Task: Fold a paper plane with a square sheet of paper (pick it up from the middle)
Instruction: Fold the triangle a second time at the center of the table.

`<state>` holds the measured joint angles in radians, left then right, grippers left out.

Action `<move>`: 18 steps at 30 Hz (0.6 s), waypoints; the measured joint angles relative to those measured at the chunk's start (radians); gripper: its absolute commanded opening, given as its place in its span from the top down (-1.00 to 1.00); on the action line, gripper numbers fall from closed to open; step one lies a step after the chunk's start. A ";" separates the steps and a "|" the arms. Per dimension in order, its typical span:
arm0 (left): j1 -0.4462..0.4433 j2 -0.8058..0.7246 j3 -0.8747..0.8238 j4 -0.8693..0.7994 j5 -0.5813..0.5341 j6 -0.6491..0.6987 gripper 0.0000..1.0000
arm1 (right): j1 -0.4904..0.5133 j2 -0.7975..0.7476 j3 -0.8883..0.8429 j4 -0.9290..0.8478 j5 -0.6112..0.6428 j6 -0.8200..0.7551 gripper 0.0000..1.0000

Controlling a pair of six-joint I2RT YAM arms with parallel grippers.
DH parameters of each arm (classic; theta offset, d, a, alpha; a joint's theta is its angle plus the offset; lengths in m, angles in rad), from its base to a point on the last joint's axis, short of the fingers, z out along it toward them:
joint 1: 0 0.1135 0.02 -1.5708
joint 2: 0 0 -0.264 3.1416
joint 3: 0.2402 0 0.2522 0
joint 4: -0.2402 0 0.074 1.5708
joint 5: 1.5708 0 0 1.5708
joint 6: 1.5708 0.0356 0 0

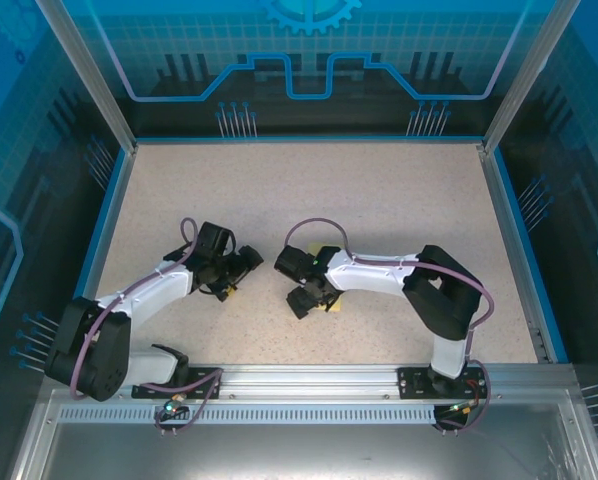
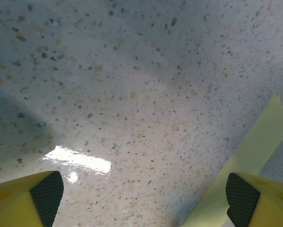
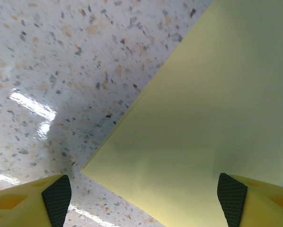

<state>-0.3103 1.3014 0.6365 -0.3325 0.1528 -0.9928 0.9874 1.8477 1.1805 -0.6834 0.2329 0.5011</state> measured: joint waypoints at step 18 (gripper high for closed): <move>0.000 0.018 0.000 -0.002 0.001 0.000 -0.86 | -0.080 0.013 -0.021 0.023 -0.111 0.019 -0.27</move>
<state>-0.3103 1.3193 0.6361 -0.3347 0.1535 -0.9932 0.9073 1.8603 1.1591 -0.6601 0.1215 0.5201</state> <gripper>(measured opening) 0.928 0.668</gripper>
